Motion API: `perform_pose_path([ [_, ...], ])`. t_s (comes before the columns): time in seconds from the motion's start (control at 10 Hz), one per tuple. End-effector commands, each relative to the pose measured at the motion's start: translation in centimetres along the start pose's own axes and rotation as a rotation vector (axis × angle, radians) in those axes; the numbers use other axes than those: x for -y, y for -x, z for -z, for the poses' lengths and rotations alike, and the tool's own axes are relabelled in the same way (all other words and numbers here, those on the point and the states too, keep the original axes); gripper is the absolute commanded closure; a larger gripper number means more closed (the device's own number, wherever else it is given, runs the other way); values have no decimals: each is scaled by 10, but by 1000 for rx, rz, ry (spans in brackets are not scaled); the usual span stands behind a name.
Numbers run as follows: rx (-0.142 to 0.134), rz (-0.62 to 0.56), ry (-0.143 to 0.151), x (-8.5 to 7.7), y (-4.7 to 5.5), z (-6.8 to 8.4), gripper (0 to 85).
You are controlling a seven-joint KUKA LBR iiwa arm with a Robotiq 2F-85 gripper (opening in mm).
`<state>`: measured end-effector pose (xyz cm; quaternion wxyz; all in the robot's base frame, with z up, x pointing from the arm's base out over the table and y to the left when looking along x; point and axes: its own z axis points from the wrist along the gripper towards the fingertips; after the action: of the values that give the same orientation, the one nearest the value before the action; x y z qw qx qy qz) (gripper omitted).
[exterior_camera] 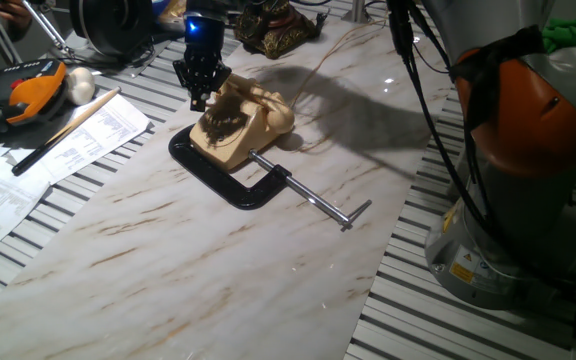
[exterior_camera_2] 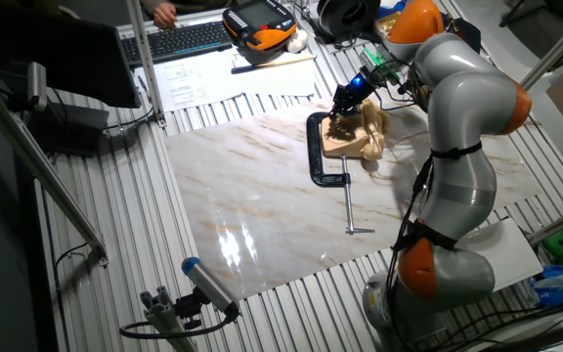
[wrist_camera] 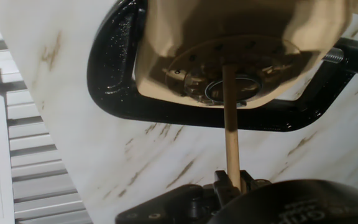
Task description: Dial a number on an old rotary phone
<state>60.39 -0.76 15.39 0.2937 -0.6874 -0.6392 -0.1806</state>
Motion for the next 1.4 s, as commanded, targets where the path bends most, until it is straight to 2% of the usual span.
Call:
perform_pose_path([
  [0.0,-14,-2,-2,0,1,1,850],
  [0.3,-44,8,-8,0,10,3,850],
  [0.7,-46,14,-15,4,16,6,850],
  [1.1,-61,-4,-6,10,15,6,850],
  [1.3,-66,-7,7,16,15,3,850],
])
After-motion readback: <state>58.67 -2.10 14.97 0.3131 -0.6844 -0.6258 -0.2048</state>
